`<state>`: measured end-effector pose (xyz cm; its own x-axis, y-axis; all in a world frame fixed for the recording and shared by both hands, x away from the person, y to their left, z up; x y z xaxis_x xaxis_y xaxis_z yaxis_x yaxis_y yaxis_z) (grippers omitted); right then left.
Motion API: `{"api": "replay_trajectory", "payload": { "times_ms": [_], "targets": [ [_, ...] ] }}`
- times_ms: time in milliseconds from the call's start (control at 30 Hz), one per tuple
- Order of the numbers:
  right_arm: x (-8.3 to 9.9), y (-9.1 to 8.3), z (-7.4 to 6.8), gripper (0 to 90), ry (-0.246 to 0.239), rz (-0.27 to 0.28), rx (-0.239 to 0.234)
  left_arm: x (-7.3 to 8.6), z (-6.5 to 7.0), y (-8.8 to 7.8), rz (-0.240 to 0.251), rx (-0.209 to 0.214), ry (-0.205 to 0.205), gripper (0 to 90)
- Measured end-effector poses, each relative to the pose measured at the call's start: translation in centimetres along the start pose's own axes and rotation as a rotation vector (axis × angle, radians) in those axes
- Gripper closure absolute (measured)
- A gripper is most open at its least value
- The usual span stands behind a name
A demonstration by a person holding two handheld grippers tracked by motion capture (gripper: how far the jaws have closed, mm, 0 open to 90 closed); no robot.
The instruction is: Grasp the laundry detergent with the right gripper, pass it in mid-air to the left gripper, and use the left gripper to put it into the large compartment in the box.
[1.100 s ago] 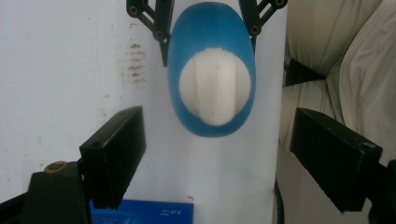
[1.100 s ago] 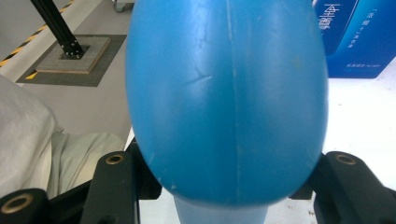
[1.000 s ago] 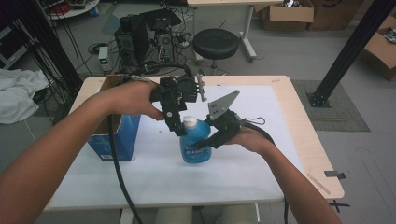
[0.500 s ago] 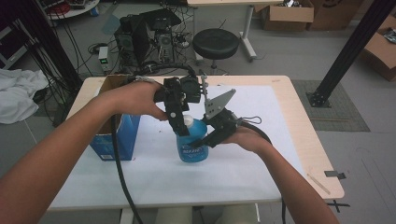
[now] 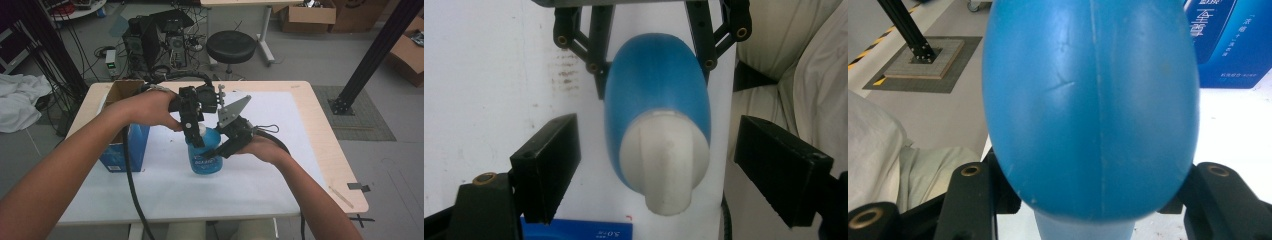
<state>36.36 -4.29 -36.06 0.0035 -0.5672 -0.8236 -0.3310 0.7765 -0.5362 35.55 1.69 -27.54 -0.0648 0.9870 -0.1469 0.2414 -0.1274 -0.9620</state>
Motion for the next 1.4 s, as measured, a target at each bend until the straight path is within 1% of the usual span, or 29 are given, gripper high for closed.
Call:
{"api": "replay_trajectory", "payload": {
  "times_ms": [133, 467, 600, 733, 767, 1000, 1100, 1400],
  "targets": [
    [-0.1, 0.0, 0.0, 44.4, 0.003, 0.001, -0.003, 0.1, 0.0, 0.4, -0.005, 0.001, 0.002, 19.2],
    [-0.2, 0.0, -0.1, 44.4, -0.003, 0.002, -0.003, 0.0, 0.1, 1.1, 0.001, -0.004, 0.002, 19.4],
    [-0.2, 0.0, -0.1, 44.5, -0.003, 0.000, -0.004, 0.0, 0.2, 1.5, -0.005, 0.006, 0.005, 19.5],
    [-0.3, -0.1, -0.1, 44.4, 0.000, 0.005, -0.003, 0.0, 0.2, 1.7, -0.002, 0.004, 0.006, 19.5],
    [-0.3, -0.1, 0.0, 44.4, 0.000, 0.006, -0.002, 0.1, 0.2, 1.8, -0.001, 0.010, 0.003, 19.6],
    [-0.3, -0.1, 0.0, 44.4, 0.000, 0.006, -0.003, 0.2, 0.2, 2.0, -0.003, 0.010, 0.000, 20.0],
    [-0.3, -0.1, -0.1, 44.4, 0.003, 0.007, -0.004, 0.1, 0.2, 2.0, -0.001, 0.010, 0.007, 20.0],
    [-0.2, 0.0, -0.1, 44.4, 0.003, 0.005, -0.009, 0.1, 0.3, 2.2, -0.002, 0.010, 0.008, 20.8]
  ]
}}
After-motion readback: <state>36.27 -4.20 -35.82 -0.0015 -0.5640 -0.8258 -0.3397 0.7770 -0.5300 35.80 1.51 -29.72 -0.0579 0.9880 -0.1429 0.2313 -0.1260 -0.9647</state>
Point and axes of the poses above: each handheld gripper's, and its own axes: y roughly forward along the jaws, x roughly out of its underside, z roughly to its right, the point moved 8 cm from there along y, roughly forward along the jaws, and after that the axes turned 13 degrees about -x, right-handed, at the moved point
